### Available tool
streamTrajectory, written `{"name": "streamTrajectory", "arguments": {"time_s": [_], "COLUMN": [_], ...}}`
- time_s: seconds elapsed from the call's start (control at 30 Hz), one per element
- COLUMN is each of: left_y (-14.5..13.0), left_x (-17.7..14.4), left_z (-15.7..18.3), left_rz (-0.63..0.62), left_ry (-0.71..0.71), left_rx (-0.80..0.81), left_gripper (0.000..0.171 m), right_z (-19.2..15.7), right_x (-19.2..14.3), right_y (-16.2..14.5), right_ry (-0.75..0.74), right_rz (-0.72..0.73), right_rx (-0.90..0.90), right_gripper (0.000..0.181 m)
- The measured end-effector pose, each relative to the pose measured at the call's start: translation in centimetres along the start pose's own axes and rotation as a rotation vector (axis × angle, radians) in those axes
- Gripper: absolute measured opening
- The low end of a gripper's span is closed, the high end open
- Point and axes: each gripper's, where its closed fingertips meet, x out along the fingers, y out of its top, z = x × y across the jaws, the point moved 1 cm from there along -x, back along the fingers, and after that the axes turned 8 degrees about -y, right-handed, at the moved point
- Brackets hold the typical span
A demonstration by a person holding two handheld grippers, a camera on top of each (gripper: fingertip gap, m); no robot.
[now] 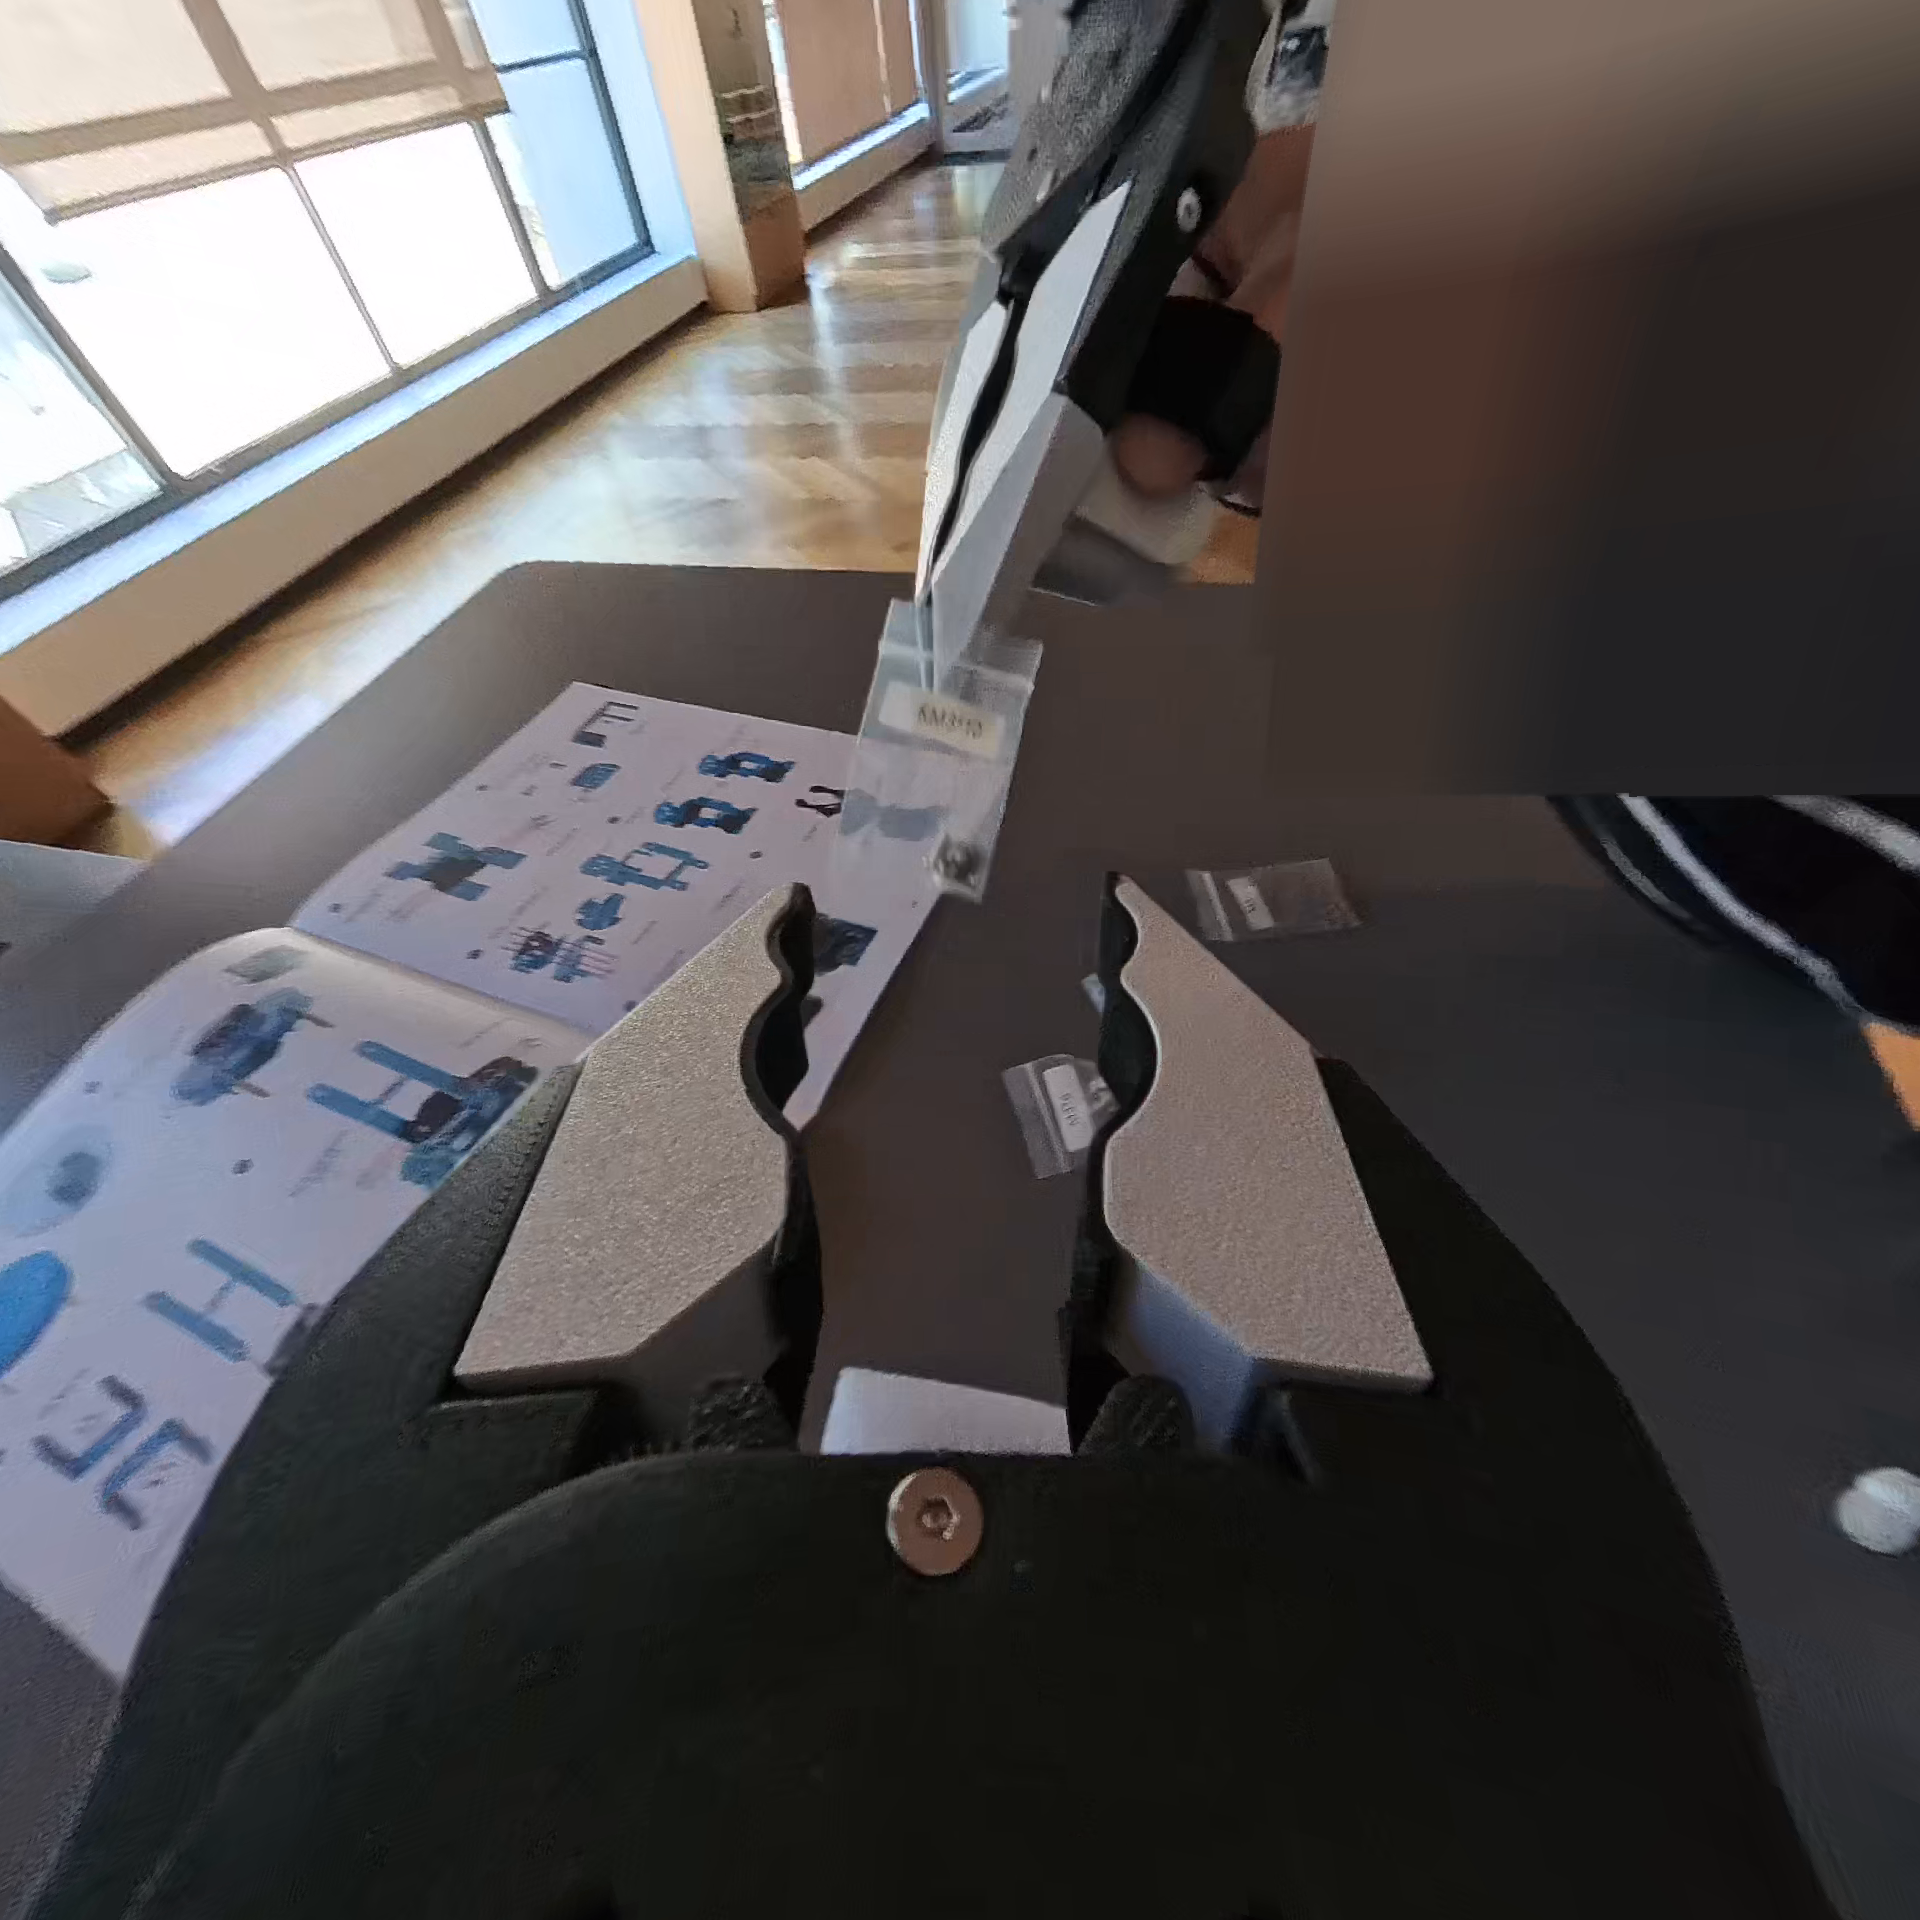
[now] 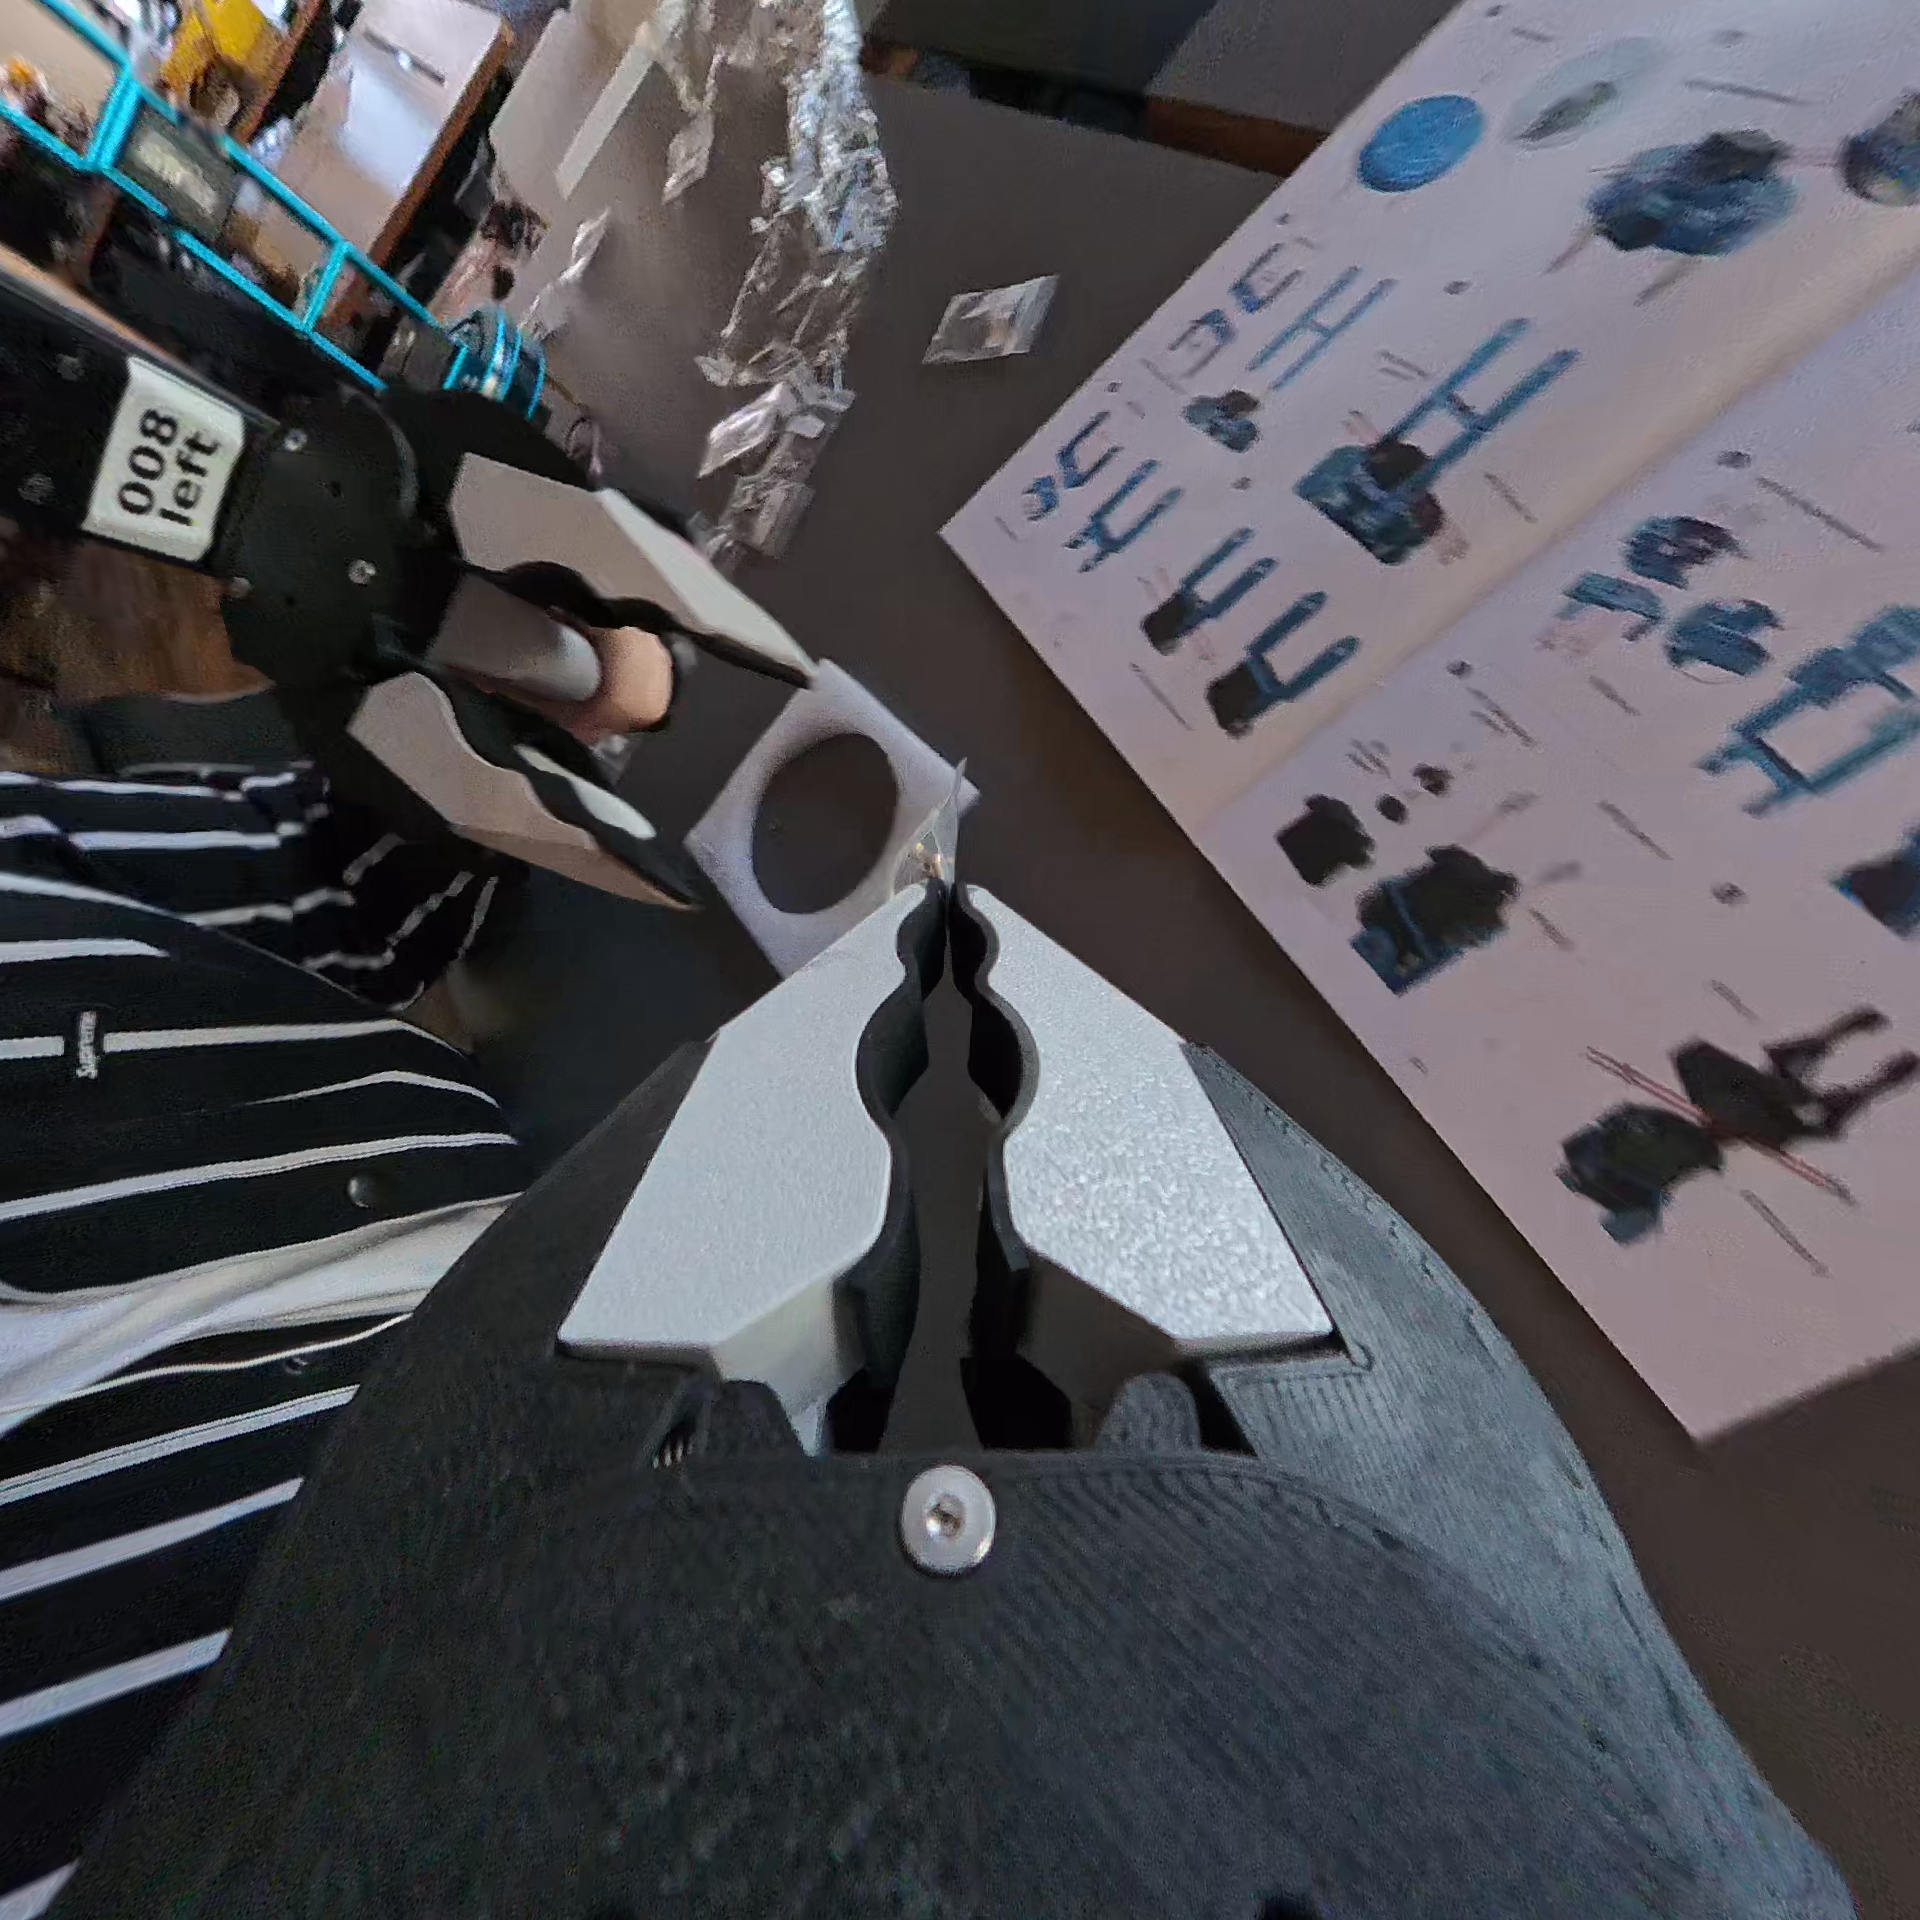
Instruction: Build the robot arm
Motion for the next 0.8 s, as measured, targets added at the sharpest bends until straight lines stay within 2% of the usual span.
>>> {"name": "streamTrajectory", "arguments": {"time_s": [0.07, 0.17, 0.27, 0.4, 0.47, 0.67, 0.8], "left_y": [1.1, 4.6, 6.9, 11.4, 13.1, 12.7, 11.6], "left_x": [-0.1, -0.5, -0.3, 0.2, 0.3, 1.0, 0.4], "left_z": [-0.2, -1.0, -3.2, -5.4, -6.1, -7.7, -8.2], "left_rz": [0.054, 0.196, 0.223, 0.372, 0.461, 0.544, 0.475], "left_ry": [-0.021, -0.039, 0.023, 0.089, 0.114, 0.196, 0.215], "left_rx": [-0.083, -0.179, -0.208, -0.174, -0.182, -0.251, -0.321], "left_gripper": [0.052, 0.046, 0.049, 0.049, 0.049, 0.052, 0.057], "right_z": [3.1, 6.7, 10.1, 13.8, 16.6, 19.2, 19.1], "right_x": [-1.7, -4.4, -7.1, -9.0, -8.9, -7.3, -6.7], "right_y": [-0.6, -0.8, -0.9, -1.1, -2.0, -4.0, -5.0], "right_ry": [-0.001, 0.057, 0.056, 0.284, 0.310, 0.403, 0.486], "right_rz": [0.027, 0.082, 0.082, 0.052, 0.003, -0.193, -0.270], "right_rx": [0.082, 0.165, 0.166, 0.191, 0.232, 0.159, 0.108], "right_gripper": [0.000, 0.000, 0.000, 0.000, 0.000, 0.000, 0.000]}}
